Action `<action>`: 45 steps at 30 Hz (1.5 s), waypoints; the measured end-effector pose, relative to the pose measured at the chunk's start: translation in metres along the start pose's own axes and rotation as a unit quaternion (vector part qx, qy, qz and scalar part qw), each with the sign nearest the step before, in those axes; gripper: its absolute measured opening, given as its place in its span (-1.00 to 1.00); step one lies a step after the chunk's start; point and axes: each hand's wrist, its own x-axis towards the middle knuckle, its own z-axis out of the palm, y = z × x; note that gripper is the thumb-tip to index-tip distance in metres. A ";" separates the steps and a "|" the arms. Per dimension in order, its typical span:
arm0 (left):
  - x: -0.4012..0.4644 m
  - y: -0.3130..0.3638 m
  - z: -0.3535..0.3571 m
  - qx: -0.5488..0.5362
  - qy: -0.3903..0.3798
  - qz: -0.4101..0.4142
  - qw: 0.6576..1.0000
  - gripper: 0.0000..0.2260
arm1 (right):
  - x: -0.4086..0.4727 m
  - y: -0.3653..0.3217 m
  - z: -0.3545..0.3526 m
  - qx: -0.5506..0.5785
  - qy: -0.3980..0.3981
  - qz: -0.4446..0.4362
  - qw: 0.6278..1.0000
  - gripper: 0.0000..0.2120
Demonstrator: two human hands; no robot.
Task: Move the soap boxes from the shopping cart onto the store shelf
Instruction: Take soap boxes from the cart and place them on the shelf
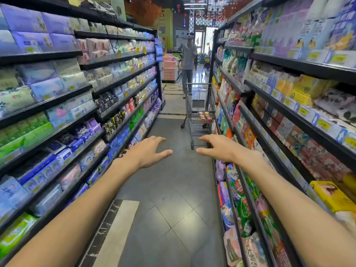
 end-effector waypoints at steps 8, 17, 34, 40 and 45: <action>0.090 -0.042 0.035 -0.017 -0.027 -0.001 0.999 -0.25 | 0.080 0.045 0.017 0.010 -0.007 0.025 1.000 -0.35; 0.271 -0.140 0.062 -0.029 -0.043 0.006 0.999 -0.11 | 0.277 0.097 0.030 -0.002 -0.008 0.066 0.998 -0.32; 0.703 -0.315 0.116 -0.054 -0.057 0.042 0.996 -0.35 | 0.692 0.283 0.058 0.039 -0.011 0.129 0.991 -0.32; 0.884 -0.373 0.130 -0.037 -0.067 0.038 0.996 -0.31 | 0.855 0.362 0.040 0.044 -0.039 0.119 0.991 -0.39; 1.016 -0.427 0.137 -0.039 -0.074 0.031 0.996 -0.20 | 0.993 0.416 0.030 0.043 -0.038 0.112 0.992 -0.39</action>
